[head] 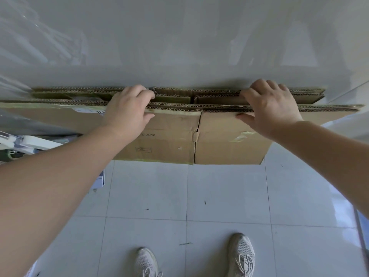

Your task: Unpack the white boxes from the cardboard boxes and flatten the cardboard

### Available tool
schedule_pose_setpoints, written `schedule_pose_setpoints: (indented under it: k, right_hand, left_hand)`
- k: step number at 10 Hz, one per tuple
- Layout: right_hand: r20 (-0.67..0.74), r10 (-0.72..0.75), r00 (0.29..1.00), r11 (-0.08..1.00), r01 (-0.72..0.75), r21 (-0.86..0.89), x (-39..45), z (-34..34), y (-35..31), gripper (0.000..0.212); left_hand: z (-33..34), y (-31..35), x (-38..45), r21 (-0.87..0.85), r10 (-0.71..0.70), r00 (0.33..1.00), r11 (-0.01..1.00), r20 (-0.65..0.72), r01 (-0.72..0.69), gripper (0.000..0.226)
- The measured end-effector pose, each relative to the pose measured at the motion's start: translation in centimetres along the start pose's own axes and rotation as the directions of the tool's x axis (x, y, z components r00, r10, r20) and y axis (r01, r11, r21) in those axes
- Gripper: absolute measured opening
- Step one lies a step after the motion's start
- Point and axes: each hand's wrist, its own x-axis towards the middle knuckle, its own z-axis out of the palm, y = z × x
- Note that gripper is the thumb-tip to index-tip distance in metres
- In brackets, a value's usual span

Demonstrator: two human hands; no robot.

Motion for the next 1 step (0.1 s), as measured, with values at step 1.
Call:
schedule_pose_setpoints:
  k: [1]
  right_hand:
    - [0.037, -0.009, 0.999, 1.0, 0.009, -0.002, 0.12, -0.18, 0.07, 0.053]
  left_hand:
    - [-0.05, 0.37, 0.24, 0.023, 0.015, 1.0, 1.0, 0.014, -0.015, 0.045]
